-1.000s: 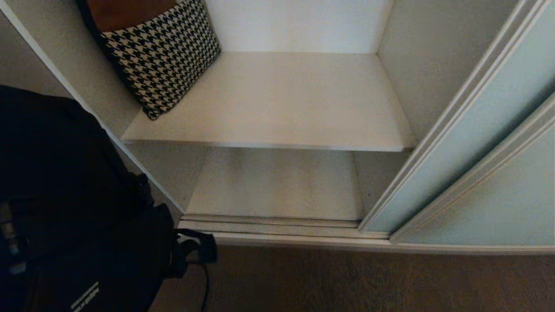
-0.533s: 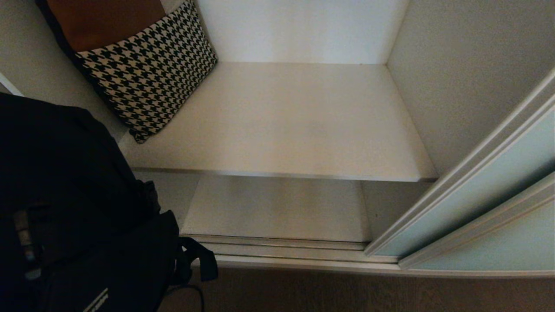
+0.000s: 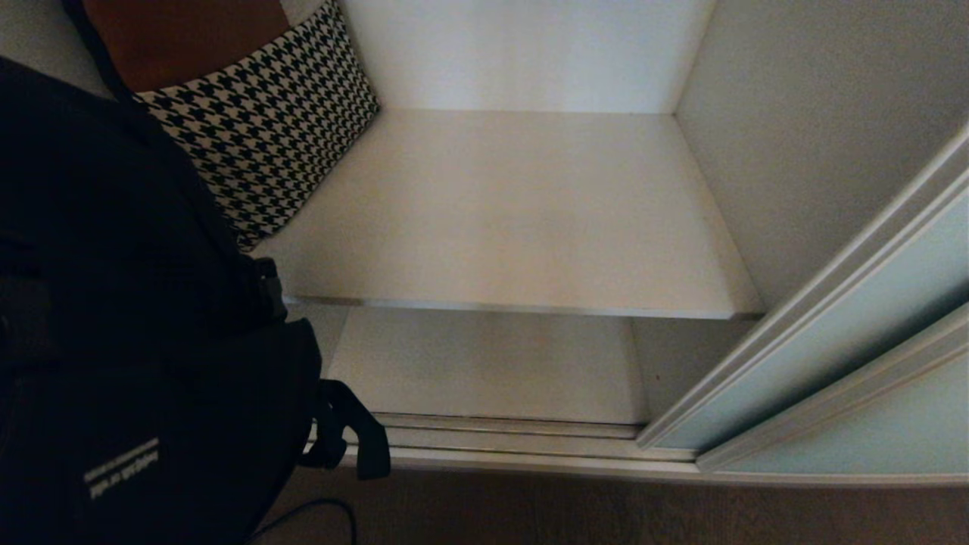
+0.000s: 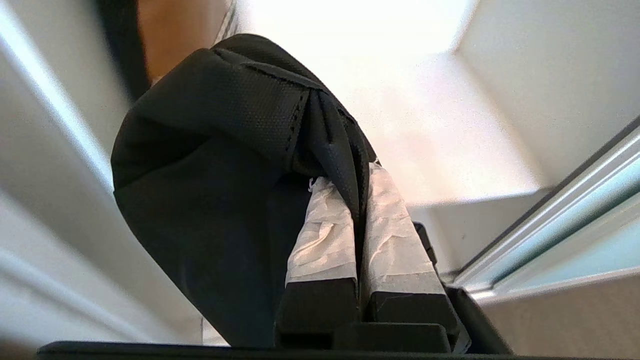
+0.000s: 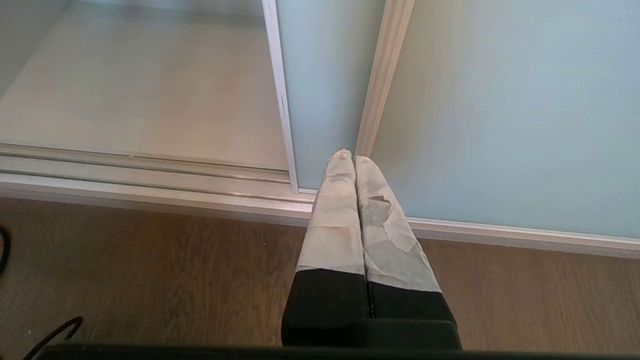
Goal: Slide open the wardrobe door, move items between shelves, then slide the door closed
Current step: Place the bag on the higher shelf
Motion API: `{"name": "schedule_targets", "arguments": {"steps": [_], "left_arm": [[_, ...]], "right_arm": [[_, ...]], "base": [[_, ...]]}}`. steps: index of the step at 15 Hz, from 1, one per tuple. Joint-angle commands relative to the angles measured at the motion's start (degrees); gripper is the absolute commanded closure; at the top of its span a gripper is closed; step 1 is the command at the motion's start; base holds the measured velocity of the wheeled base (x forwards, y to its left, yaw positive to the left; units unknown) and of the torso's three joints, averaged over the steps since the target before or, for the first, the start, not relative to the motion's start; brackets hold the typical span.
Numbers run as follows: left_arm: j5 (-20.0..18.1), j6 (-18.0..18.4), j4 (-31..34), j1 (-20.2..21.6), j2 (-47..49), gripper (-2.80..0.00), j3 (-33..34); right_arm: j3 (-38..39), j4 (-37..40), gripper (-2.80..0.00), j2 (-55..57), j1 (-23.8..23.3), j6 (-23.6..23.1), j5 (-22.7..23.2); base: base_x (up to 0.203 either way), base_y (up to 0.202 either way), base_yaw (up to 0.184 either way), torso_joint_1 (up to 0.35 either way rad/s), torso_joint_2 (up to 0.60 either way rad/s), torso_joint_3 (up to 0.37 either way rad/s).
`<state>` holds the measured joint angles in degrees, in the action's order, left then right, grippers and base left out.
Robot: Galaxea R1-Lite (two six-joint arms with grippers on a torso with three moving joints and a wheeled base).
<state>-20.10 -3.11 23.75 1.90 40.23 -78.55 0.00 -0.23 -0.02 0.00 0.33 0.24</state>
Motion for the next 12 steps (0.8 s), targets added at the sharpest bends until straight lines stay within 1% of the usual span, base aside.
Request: {"name": "schedule_targets", "arguments": {"steps": [1,5,9,10,12], "left_arm": [[-1.8,-0.1,-0.1,-0.4,6.6,0.0,-6.5],[-5.3,-0.3,0.0,-1.3,18.8,0.0,-18.4],[-6.5,0.0,-0.5,-5.9,32.3,0.0,-30.7],[-6.4,0.4,-3.5,-7.2,35.8,0.0,-31.9],[-5.8,1.1,-13.0,-9.1,41.9,0.0,-32.9]], "right_arm": [[0.1,0.0,0.0,-0.1,0.0,0.0,0.0],[0.0,0.0,0.0,-0.1,0.0,0.0,0.0],[0.0,0.0,0.0,-0.1,0.0,0.0,0.0],[0.0,0.0,0.0,-0.1,0.0,0.0,0.0],[0.0,0.0,0.0,-0.2,0.0,0.0,0.0]], "base": [[0.0,0.0,0.0,0.0,0.0,0.0],[0.0,0.0,0.0,0.0,0.0,0.0],[0.0,0.0,0.0,0.0,0.0,0.0],[0.0,0.0,0.0,0.0,0.0,0.0],[0.0,0.0,0.0,0.0,0.0,0.0]]}}
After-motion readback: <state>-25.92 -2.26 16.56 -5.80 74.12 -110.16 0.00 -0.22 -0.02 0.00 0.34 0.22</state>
